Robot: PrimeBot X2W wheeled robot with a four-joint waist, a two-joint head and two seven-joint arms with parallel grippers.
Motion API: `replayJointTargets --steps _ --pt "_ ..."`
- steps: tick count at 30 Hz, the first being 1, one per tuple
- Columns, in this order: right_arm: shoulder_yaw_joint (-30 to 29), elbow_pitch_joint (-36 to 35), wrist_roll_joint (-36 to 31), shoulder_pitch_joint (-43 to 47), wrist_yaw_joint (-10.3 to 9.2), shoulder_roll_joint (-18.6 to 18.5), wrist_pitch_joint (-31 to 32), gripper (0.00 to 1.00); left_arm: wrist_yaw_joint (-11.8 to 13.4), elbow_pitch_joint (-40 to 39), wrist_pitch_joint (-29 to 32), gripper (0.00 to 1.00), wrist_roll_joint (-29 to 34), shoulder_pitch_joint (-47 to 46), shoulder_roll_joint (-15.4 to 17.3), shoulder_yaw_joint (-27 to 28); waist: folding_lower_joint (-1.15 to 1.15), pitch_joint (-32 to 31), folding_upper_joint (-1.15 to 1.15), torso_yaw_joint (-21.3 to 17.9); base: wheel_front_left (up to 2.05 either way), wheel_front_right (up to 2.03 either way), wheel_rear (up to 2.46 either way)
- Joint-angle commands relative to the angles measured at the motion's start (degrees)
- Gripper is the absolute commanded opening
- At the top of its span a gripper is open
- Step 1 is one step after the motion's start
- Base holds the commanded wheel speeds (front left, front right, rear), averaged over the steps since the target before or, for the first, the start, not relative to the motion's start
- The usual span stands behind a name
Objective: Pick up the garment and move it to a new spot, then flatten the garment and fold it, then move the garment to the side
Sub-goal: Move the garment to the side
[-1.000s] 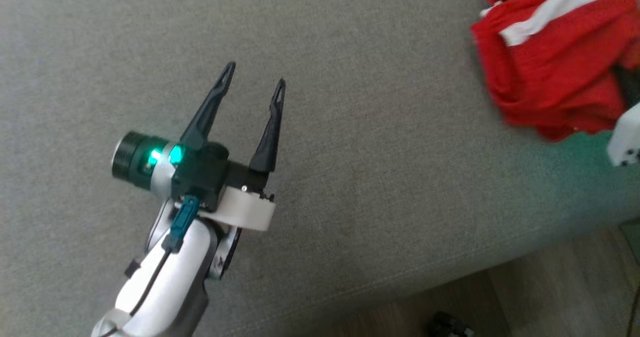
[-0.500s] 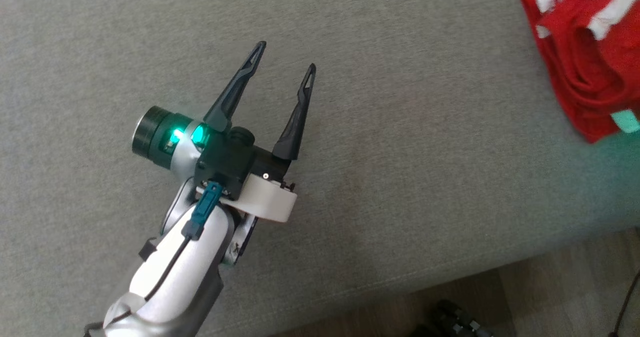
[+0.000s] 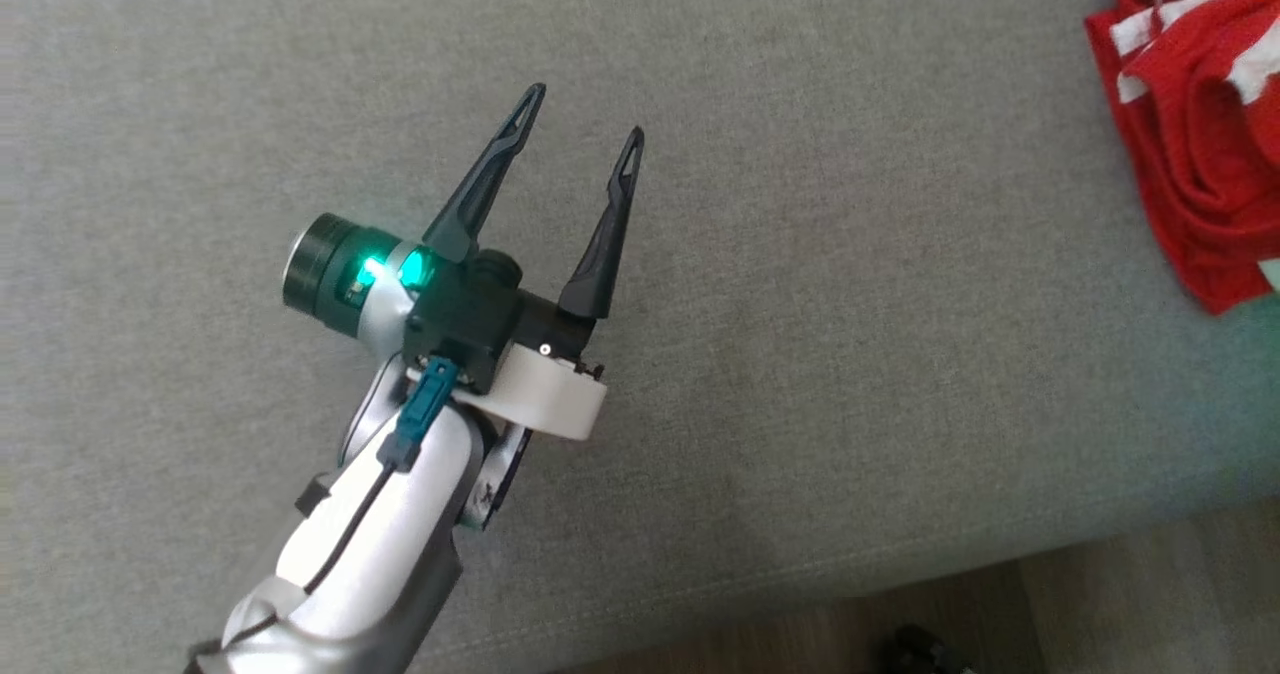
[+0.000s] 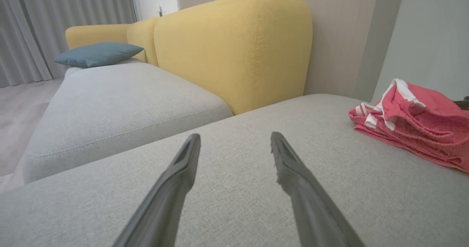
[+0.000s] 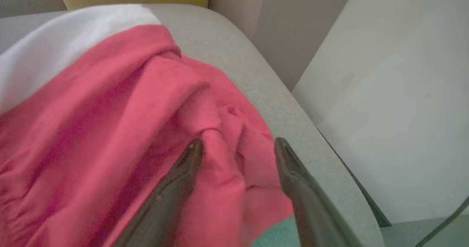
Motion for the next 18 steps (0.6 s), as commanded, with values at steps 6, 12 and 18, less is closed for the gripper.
replayJointTargets --steps 6,12,18 --pt "-8.07 -12.26 -4.65 13.76 -0.04 4.65 -8.28 1.0 1.43 -2.45 -0.28 1.0 -1.23 3.64 0.46 2.69 0.0 -6.12 0.0 1.5 0.0 0.0 0.0" --pt "-8.58 -31.92 -7.48 25.7 -0.04 14.95 -10.52 1.0 3.8 -3.3 -0.28 1.0 -2.8 9.02 1.53 5.83 0.0 -11.34 0.0 3.05 0.0 0.0 0.0" --pt "-1.83 -47.26 -7.96 33.64 -0.04 22.46 -9.5 1.0 6.3 -4.19 -0.29 1.0 -4.41 14.43 2.54 8.96 0.0 -15.48 0.0 6.27 0.0 0.0 0.0"
